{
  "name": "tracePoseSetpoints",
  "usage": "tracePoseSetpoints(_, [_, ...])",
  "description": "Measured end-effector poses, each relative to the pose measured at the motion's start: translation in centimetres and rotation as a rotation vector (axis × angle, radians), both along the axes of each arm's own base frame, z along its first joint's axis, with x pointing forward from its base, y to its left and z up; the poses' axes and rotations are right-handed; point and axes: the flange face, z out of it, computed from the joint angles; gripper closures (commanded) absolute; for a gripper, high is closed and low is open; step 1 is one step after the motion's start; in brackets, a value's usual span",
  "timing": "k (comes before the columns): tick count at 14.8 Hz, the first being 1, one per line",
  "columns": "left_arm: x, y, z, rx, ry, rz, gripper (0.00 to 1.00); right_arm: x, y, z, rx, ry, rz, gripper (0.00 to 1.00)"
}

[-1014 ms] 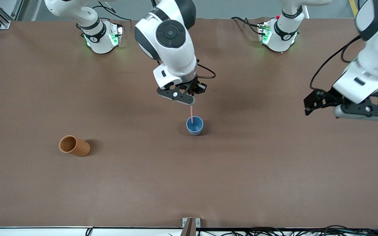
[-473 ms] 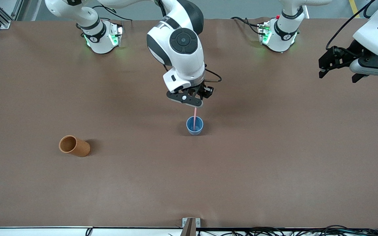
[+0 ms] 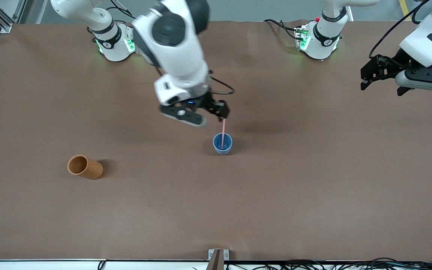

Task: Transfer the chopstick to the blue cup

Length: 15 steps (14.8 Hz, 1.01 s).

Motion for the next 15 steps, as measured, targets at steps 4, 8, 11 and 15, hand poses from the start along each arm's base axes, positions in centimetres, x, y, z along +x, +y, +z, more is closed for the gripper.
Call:
tracePoseSetpoints(4, [0.2,0.1,-0.1,-0.002,-0.002,0.002,0.00,1.9,-13.6,7.5,-0.006,-0.025,0.009,0.00])
tracePoseSetpoints(8, [0.5,0.3,0.9,-0.008,-0.025,0.007,0.00,0.1,-23.2,9.9,-0.024,-0.024,0.091,0.00])
tracePoseSetpoints(11, [0.7,0.3,0.9,-0.008,-0.024,0.007,0.00,-2.6,-30.6,11.0,-0.035,-0.032,0.127,0.00])
tracePoseSetpoints(15, [0.8,0.4,0.6,-0.007,-0.020,0.008,0.00,-5.8,-36.6,11.1,-0.070,-0.034,0.153,0.00])
